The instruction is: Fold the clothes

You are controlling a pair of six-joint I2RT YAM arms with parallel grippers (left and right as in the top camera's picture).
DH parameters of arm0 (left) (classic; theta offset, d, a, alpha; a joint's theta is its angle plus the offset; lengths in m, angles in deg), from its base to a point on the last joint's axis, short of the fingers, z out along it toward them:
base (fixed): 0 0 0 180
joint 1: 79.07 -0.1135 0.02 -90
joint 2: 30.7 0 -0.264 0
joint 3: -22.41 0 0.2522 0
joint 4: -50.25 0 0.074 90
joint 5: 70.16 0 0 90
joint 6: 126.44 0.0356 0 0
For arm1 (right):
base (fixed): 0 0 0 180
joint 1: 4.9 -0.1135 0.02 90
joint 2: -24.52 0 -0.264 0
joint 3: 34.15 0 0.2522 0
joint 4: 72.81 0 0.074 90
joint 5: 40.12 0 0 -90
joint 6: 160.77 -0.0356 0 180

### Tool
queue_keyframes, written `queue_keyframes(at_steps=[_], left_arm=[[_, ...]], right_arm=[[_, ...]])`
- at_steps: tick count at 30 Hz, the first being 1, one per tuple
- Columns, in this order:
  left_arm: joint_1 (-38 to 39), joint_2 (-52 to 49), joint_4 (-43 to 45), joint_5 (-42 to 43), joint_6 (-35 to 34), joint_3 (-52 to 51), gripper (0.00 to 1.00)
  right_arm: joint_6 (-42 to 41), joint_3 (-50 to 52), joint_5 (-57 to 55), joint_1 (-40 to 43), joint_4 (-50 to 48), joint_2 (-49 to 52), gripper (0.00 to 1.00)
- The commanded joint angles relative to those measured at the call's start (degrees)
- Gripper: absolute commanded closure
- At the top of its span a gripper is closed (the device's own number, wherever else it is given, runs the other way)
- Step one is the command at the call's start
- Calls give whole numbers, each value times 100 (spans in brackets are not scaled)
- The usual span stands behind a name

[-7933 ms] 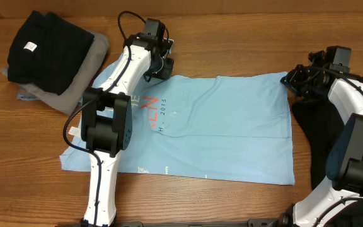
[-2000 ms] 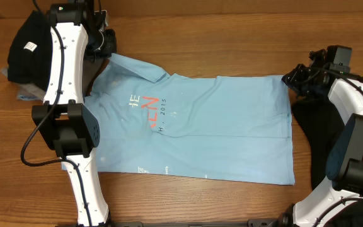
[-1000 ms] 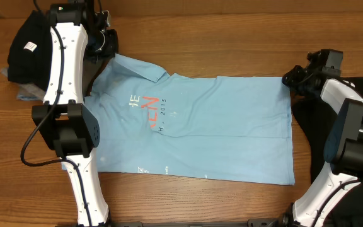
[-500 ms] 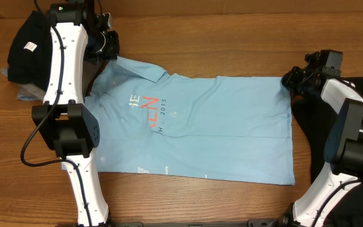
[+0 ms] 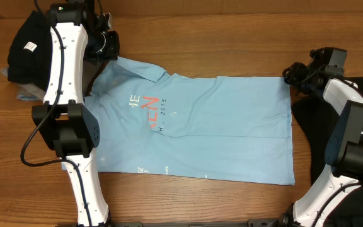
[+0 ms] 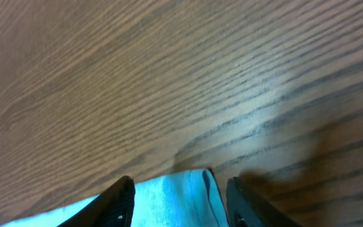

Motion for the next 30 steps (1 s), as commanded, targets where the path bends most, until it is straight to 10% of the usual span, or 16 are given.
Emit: queue_keyframes(at_steps=[1, 30], left_arm=[[-11, 68, 9, 90, -17, 28, 96], [-11, 68, 48, 179, -17, 28, 96]], right_arm=[[13, -120, -116, 22, -153, -116, 51], [-4, -116, -332, -190, -149, 350, 60]])
